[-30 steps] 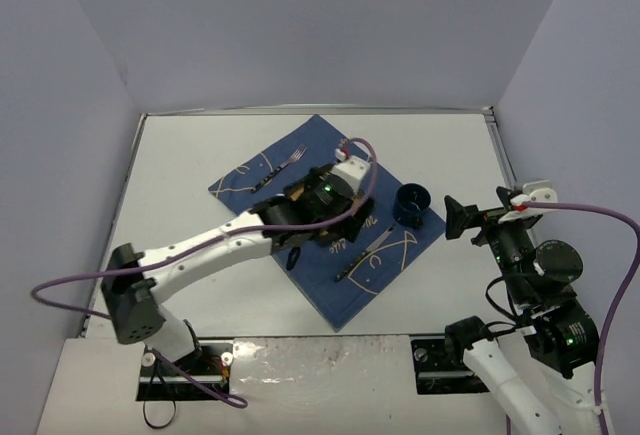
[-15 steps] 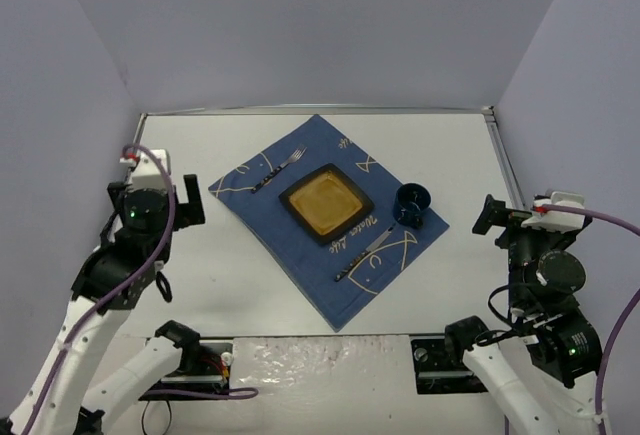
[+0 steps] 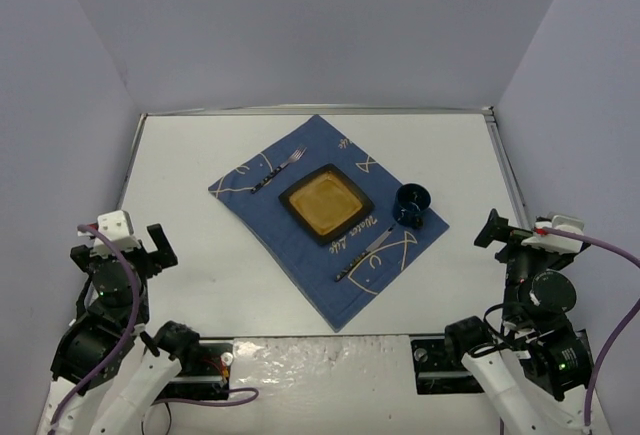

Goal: Set the dinner table for one person

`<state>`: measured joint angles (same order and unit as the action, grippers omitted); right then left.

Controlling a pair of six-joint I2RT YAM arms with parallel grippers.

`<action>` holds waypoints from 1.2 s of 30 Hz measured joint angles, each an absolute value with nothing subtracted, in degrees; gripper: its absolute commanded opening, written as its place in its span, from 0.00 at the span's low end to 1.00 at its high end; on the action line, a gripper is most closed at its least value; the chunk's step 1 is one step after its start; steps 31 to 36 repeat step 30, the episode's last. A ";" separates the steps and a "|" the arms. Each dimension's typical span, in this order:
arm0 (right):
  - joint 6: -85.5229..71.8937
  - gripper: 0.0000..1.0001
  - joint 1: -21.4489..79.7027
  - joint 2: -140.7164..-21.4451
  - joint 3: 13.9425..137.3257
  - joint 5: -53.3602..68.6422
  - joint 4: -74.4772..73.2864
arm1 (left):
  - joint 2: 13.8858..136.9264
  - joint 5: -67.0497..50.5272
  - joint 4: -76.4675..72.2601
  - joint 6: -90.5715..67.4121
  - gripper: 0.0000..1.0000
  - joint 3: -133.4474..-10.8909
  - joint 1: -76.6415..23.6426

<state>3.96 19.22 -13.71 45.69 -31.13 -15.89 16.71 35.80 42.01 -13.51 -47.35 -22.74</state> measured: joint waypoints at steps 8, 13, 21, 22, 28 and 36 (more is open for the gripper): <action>3.20 1.00 19.22 -10.41 42.48 -31.53 -14.31 | 19.95 36.46 42.00 -14.00 0.97 -47.29 -22.74; 2.82 1.00 19.22 -9.30 41.51 -32.64 -13.76 | 20.22 36.46 41.98 -14.00 0.97 -47.29 -22.74; 2.62 1.00 19.22 -9.26 41.45 -34.36 -13.43 | 20.18 36.49 41.98 -14.00 0.97 -47.29 -22.76; 2.61 1.00 19.22 -9.26 41.45 -34.40 -13.43 | 20.18 36.47 41.98 -14.00 0.97 -47.29 -22.75; 2.59 1.00 19.22 -9.28 41.45 -34.57 -13.43 | 20.18 36.47 41.95 -13.99 0.97 -47.29 -22.74; 2.59 1.00 19.22 -9.28 41.45 -34.57 -13.43 | 20.18 36.47 41.97 -13.98 0.97 -47.29 -22.74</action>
